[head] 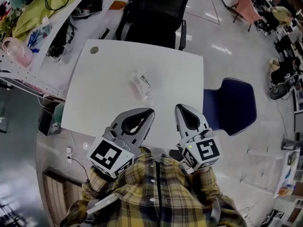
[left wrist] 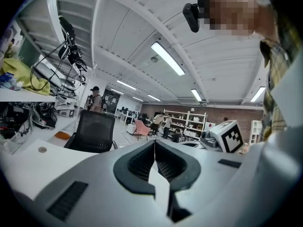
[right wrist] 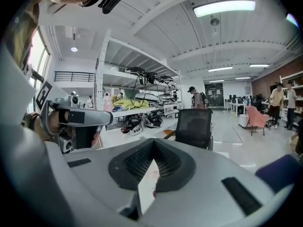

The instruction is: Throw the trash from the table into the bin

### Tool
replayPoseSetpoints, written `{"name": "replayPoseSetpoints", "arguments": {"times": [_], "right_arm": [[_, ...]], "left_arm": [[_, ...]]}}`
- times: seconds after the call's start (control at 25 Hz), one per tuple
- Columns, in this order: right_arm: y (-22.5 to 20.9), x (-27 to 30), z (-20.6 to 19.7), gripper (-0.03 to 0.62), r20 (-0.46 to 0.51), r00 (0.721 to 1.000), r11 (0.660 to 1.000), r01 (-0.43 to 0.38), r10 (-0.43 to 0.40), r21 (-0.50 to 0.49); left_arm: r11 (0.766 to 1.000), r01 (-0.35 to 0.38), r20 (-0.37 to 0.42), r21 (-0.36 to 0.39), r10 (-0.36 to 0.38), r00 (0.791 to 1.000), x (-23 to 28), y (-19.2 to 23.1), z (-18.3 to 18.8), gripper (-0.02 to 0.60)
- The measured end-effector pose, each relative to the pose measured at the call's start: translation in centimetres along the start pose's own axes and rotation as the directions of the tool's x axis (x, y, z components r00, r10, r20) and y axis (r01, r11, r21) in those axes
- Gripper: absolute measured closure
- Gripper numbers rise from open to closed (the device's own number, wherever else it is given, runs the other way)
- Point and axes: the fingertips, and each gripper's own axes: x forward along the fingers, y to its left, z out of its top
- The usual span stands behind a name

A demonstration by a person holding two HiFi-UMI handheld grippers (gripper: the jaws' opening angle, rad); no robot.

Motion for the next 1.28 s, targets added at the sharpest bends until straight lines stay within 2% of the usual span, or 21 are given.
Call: {"name": "replayPoseSetpoints", "arguments": {"times": [0.56, 0.8, 1.04, 1.16, 1.28], "right_arm": [[-1.7, 5.4, -1.1, 0.595, -0.056, 0.998, 0.999, -0.025, 0.027, 0.037], [-1.3, 8.1, -3.1, 0.595, -0.119, 0.992, 0.998, -0.039, 0.044, 0.045], [-0.6, 10.8, -6.3, 0.592, -0.195, 0.976, 0.993, -0.075, 0.092, 0.095], [-0.3, 11.9, -8.5, 0.528, -0.245, 0.962, 0.989, -0.093, 0.12, 0.118], [-0.1, 12.7, -10.5, 0.499, -0.29, 0.948, 0.986, -0.099, 0.134, 0.132]], "left_arm": [[0.998, -0.059, -0.031, -0.027, 0.058, 0.998, 1.6, 5.3, 0.6, 0.571], [0.995, -0.083, -0.045, -0.058, 0.081, 0.996, 1.0, 7.1, 0.0, 0.571], [0.988, -0.121, -0.07, -0.097, 0.115, 0.991, 0.0, 9.1, -1.5, 0.571], [0.983, -0.142, -0.083, -0.117, 0.133, 0.988, -0.4, 9.9, -2.3, 0.571], [0.978, -0.159, -0.093, -0.137, 0.147, 0.985, -0.7, 10.6, -2.9, 0.571]]}}
